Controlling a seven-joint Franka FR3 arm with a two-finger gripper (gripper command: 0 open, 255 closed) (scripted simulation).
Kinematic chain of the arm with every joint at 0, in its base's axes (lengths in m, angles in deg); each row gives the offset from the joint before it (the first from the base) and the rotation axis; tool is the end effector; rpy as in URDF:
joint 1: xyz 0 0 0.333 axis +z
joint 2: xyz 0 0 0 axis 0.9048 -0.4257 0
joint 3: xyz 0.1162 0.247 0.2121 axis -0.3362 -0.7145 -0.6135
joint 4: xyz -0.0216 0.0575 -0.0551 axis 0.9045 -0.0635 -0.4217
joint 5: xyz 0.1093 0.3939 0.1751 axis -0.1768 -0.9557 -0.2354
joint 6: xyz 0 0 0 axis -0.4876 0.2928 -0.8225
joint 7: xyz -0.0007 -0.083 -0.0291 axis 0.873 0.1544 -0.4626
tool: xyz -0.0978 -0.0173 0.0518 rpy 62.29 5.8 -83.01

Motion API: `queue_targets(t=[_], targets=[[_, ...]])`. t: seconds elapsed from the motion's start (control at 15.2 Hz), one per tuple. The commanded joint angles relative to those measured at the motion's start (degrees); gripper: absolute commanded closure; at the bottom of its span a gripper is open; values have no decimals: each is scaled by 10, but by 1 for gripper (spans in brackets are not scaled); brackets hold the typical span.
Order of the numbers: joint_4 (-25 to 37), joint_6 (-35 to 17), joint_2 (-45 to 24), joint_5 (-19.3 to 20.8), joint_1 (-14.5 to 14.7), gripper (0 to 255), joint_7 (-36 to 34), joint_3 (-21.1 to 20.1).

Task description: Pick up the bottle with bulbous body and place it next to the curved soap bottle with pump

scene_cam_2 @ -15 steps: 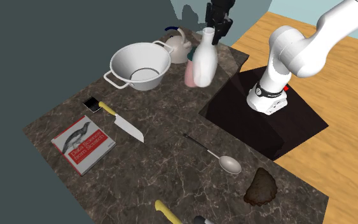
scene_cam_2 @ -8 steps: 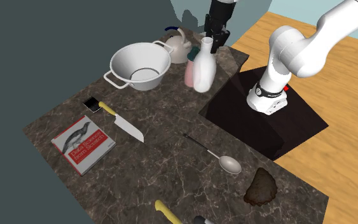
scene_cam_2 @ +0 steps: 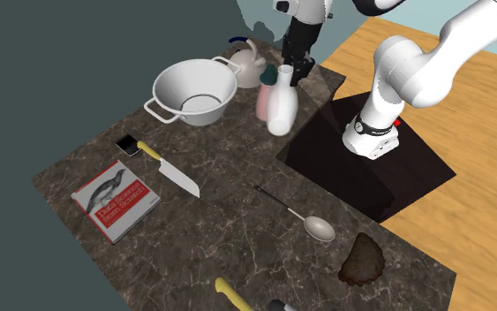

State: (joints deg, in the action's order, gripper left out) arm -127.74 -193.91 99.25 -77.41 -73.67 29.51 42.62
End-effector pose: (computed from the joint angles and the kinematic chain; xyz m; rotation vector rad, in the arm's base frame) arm 0.3257 -0.1186 0.4656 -3.1341 -0.0012 -0.1856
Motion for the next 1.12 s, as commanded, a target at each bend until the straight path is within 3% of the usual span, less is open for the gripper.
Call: queue_targets(t=[0.0,0.33,0.79,0.86,1.06], targets=[[-13,-18,-5,1,0,255,0,2],[-43,-58,-15,5,-2,255,1,6],[-43,-58,-15,5,-2,255,1,6],[-43,-58,-15,5,-2,0,1,6],[-43,-58,-15,5,-2,0,1,6]])
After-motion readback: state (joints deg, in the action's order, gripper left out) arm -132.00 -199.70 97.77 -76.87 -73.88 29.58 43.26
